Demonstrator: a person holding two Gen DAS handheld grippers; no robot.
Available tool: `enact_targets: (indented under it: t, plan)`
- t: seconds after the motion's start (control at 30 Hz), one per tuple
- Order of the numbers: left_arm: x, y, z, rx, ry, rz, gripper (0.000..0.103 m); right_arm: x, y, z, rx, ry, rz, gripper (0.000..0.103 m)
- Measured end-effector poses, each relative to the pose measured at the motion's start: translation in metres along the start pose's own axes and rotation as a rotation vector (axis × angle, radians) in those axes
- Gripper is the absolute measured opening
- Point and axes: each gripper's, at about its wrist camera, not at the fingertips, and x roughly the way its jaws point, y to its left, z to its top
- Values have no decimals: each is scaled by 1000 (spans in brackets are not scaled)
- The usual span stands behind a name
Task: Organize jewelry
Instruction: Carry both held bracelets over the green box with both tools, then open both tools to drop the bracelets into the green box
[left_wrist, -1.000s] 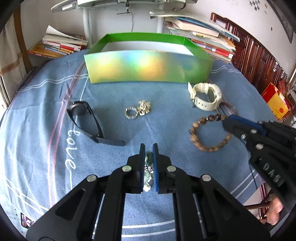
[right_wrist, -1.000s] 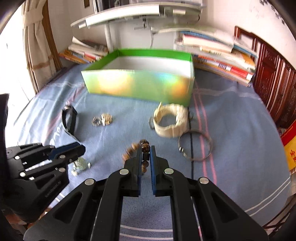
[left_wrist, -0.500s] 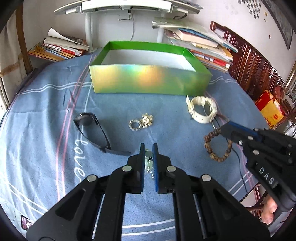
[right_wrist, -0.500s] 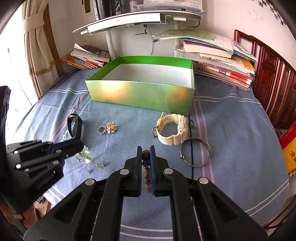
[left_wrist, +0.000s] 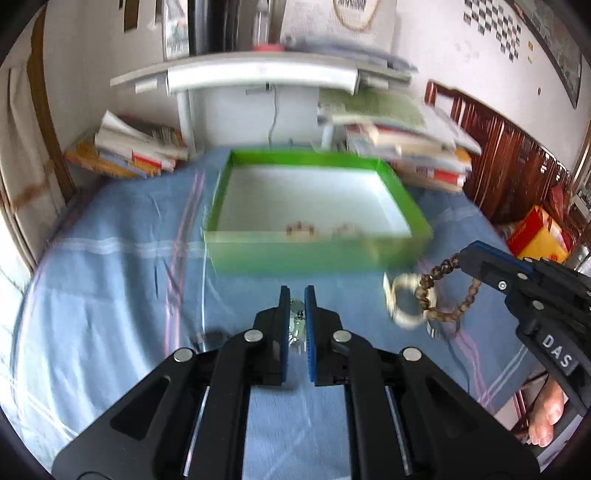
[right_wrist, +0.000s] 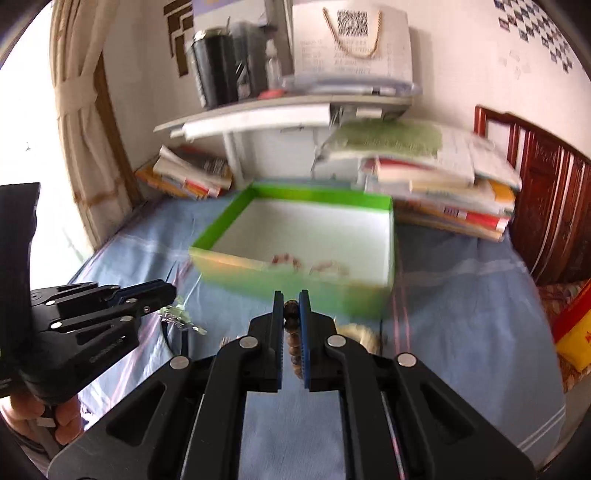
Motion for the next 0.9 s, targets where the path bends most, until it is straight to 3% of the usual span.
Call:
enact_targets:
  t: [0.13, 0.27, 0.4, 0.73, 0.9]
  plan:
    - [8, -2, 39, 11, -42, -32, 8, 15, -7, 37, 21, -31, -2, 8]
    - [36, -5, 71, 12, -35, 17, 8, 47, -13, 66, 21, -38, -67, 8]
    - [68, -4, 90, 16, -27, 78, 8, 89, -20, 80, 16, 12, -131, 8]
    - [118, 9, 74, -27, 58, 113, 10, 146, -34, 54, 25, 143, -148, 10]
    - [108, 12, 65, -6, 36, 136, 58, 123, -42, 47, 43, 115, -137, 49]
